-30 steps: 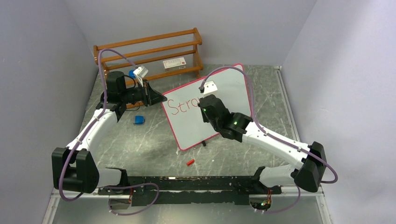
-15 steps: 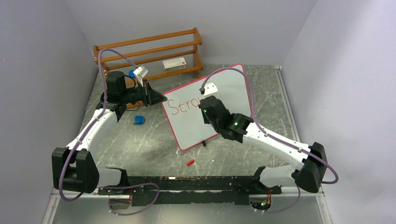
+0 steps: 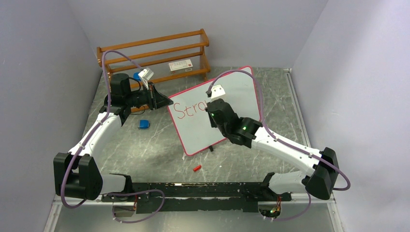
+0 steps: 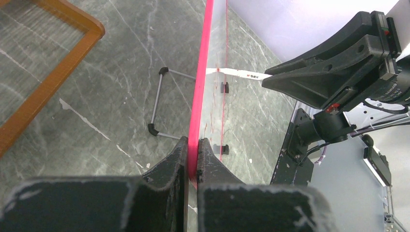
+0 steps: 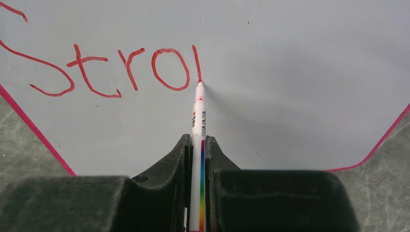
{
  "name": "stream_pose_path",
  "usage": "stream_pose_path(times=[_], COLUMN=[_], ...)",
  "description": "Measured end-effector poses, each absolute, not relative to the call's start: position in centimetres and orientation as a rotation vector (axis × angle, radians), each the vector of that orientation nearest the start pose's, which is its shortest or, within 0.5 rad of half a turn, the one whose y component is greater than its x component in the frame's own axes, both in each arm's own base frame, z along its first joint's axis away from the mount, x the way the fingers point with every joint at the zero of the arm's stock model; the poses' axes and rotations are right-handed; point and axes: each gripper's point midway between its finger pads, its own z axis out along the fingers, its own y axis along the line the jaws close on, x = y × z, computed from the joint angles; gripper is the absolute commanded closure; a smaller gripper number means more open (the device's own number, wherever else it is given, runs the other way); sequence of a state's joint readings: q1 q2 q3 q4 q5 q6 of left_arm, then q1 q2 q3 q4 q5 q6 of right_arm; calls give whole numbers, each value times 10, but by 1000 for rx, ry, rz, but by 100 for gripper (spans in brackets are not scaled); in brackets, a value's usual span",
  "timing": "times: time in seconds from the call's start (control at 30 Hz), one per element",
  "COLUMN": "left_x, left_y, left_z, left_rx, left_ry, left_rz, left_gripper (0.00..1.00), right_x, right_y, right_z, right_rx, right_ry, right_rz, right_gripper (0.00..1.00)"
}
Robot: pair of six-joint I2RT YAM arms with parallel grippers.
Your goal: Write a sentence on the whiteboard
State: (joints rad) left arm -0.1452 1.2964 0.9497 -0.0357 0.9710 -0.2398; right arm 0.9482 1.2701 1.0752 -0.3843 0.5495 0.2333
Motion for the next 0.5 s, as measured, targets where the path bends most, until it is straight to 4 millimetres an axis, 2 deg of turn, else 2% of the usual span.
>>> stream_pose_path(times=[0.5], left_x=[311], left_y=[-199], left_z=[242], left_rx=[575], left_ry=[1874], left_rz=[-1197], left_gripper=[95], right_x=[287], right_y=[251], right_z=[233], right_rx=[-408], right_ry=[1967], right_rz=[151], right_gripper=[100])
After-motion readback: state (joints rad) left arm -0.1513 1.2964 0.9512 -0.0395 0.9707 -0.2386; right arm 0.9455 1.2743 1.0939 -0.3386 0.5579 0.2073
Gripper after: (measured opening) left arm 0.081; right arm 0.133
